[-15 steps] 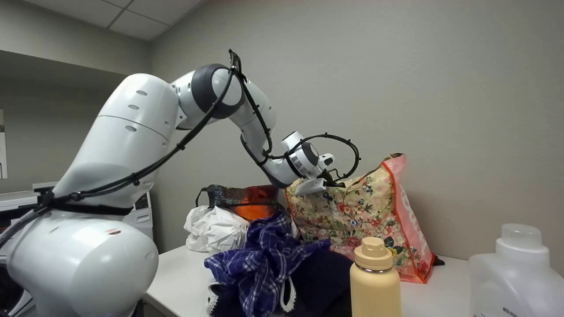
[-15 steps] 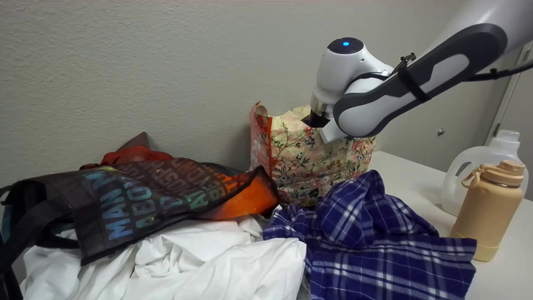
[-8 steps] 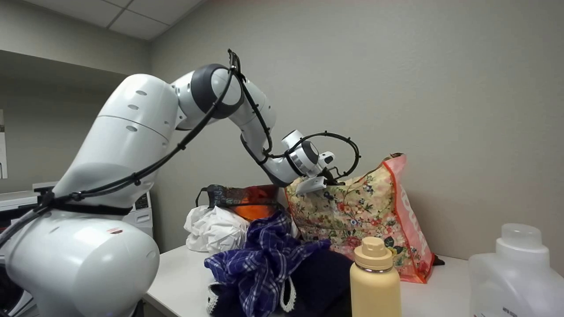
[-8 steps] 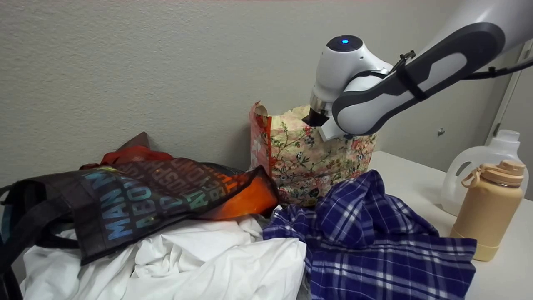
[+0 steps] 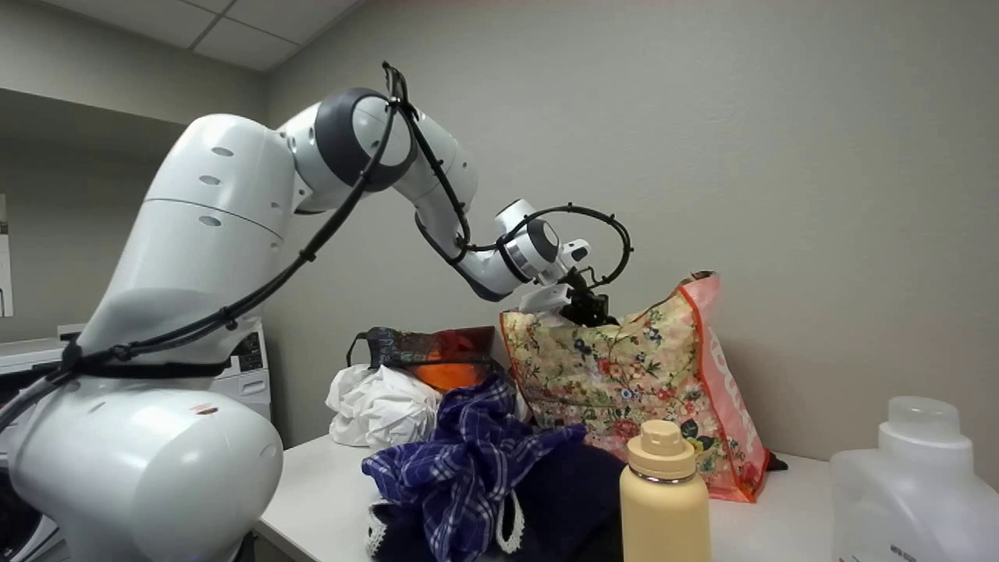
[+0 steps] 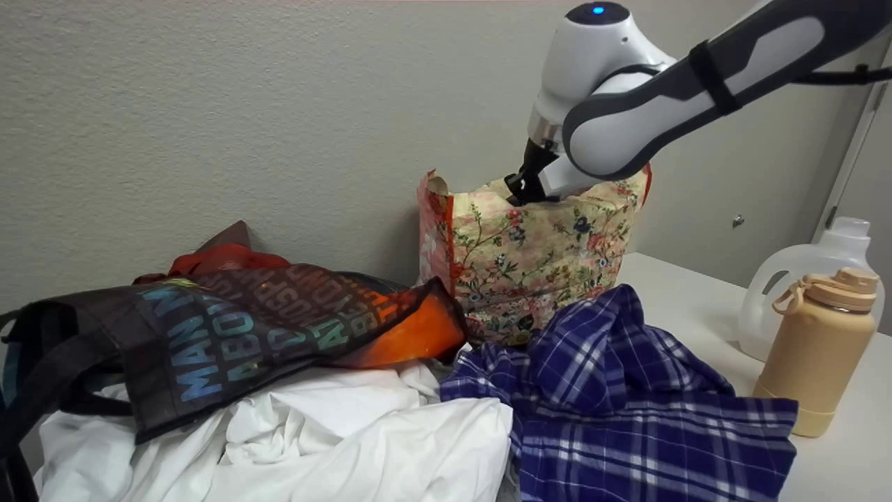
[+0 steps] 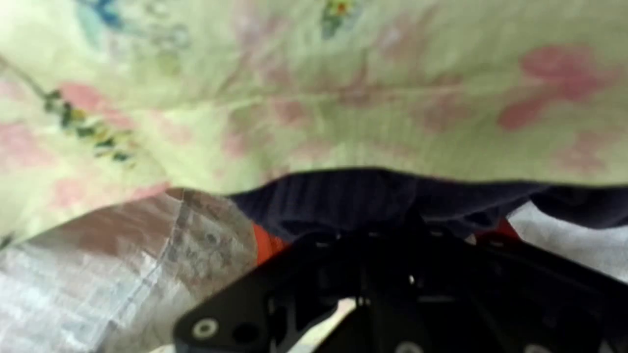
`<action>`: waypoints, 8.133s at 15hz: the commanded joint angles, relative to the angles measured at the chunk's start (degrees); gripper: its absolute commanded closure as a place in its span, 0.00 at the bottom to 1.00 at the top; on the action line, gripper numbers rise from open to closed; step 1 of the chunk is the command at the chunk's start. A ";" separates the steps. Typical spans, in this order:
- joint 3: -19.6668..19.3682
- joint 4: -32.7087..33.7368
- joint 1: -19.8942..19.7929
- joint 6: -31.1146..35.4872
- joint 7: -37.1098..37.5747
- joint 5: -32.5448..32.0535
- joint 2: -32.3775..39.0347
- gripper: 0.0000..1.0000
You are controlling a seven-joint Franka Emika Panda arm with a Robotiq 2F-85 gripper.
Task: Unpack the bag
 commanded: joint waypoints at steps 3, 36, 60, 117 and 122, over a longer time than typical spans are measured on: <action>2.41 -0.05 -1.54 -9.29 -4.43 2.71 -9.29 0.92; 6.59 10.36 -11.24 -76.75 -31.41 22.35 -39.20 0.93; 12.36 -14.67 -8.19 -51.96 -34.63 28.43 -22.56 0.04; 7.61 -9.07 -8.98 -14.26 -18.89 25.62 -34.64 0.95; 6.65 -11.40 -9.35 -21.16 -24.63 33.24 -43.90 0.95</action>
